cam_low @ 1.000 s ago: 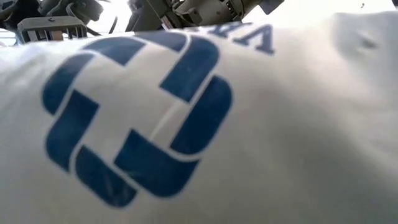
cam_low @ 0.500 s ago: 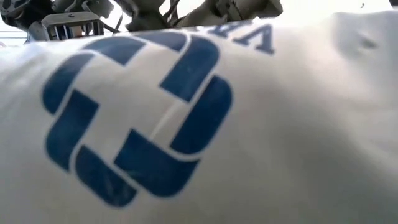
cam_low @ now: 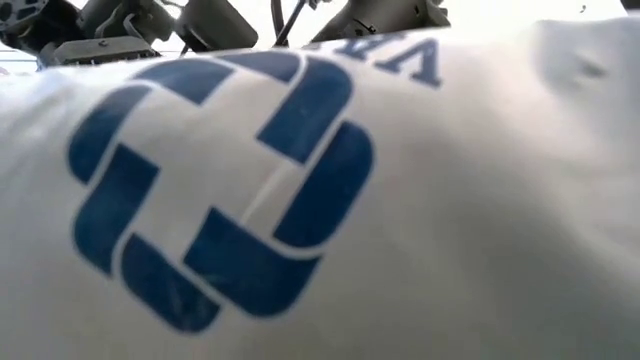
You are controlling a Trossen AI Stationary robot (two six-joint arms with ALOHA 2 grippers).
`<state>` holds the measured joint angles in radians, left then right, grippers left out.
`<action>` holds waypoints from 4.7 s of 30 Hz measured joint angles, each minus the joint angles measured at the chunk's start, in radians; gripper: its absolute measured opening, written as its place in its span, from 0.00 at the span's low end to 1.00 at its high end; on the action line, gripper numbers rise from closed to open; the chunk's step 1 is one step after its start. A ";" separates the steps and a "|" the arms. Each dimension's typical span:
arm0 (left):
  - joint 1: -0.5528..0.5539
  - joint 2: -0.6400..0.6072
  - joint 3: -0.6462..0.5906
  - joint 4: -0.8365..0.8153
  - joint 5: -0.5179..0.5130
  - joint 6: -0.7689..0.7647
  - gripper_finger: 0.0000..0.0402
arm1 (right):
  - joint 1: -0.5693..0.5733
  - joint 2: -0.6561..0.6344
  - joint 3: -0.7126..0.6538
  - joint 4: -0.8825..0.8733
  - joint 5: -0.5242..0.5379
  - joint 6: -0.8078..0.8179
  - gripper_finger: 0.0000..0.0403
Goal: Pick & place medical supplies in basket/bin
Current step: Put the red medicine box into the white bin, then put the light blue mailer bag into the white bin
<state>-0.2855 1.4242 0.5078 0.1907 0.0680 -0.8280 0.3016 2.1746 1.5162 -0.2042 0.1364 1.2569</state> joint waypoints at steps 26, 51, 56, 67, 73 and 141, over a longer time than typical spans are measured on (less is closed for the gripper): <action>-0.074 -0.679 -0.182 -0.526 -0.286 -0.233 0.70 | -0.138 -0.417 0.249 -0.515 0.630 -0.352 0.07; -0.074 -0.652 -0.185 -0.397 -0.322 -0.161 0.70 | -0.215 -0.434 0.342 -0.906 0.356 -0.137 0.73; -0.074 -0.647 -0.185 -0.285 -0.277 -0.057 0.70 | -0.088 -0.435 0.314 -0.963 0.172 -0.074 0.74; -0.073 -0.556 -0.187 -0.117 -0.070 -0.014 0.70 | 0.231 -0.425 0.134 -0.701 -0.070 0.432 0.67; -0.075 -0.440 -0.160 -0.055 0.048 -0.023 0.70 | 0.275 -0.391 0.003 -0.466 -0.078 0.521 0.64; -0.355 0.277 0.788 -1.091 -0.761 -0.001 0.70 | 0.102 -0.152 0.083 -0.568 0.076 -0.330 0.56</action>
<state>-0.6403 1.7016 1.2955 -0.9001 -0.6930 -0.8294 0.4037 2.0224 1.5990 -0.7724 0.2124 0.9265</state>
